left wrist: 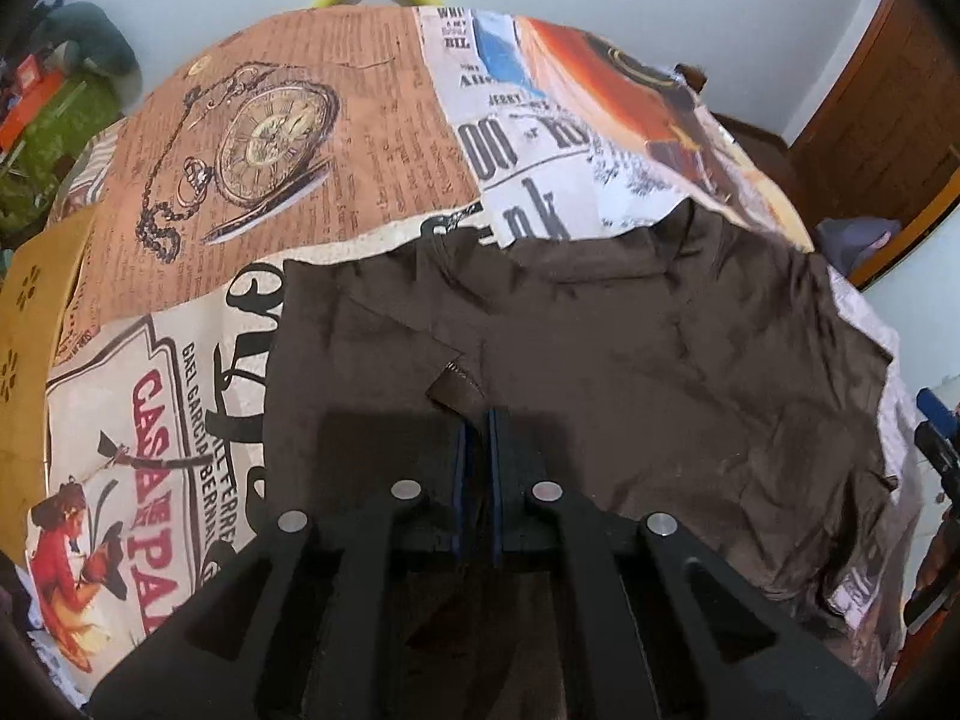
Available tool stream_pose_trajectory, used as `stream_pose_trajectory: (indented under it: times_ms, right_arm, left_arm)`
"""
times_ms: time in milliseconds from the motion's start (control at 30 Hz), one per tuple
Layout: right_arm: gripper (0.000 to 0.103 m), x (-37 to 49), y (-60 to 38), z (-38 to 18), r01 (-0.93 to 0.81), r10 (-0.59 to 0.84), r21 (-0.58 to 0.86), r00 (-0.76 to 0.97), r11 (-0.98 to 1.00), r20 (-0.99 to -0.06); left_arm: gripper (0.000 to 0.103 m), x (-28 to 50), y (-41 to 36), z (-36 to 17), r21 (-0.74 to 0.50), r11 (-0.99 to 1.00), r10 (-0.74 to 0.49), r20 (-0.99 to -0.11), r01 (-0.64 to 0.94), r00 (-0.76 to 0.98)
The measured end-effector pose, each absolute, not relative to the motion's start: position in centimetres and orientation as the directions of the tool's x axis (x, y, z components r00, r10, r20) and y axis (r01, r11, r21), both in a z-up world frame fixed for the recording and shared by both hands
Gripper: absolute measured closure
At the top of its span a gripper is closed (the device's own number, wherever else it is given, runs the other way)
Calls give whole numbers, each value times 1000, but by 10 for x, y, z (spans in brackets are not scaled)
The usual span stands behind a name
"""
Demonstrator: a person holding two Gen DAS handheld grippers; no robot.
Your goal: Fold small clothes
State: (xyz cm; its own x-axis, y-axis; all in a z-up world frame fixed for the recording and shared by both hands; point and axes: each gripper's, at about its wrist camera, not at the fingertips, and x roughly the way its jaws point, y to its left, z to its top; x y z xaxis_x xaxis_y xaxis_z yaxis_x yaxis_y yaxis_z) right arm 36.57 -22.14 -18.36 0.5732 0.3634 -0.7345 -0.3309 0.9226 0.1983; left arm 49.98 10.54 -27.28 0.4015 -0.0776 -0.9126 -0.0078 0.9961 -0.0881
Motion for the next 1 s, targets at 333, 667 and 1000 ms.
stream_pose_trajectory:
  times_ms: [333,667,1000]
  right_arm:
    - [39,388,-222,-192,-300,325,178,566,937,-757]
    - [77,409,-214,-206,-317,306,147,543,937,-782]
    - [78,414,-208,-206,-304,233,63,566,951,-791]
  left_arm:
    - [41,471,121,-224,-6,1000,3,-835,-13,549]
    - [33,457,178,-262,69,988,130,-851,-138,508]
    - [32,454,172,-291,88,991,125,-857,-97,500]
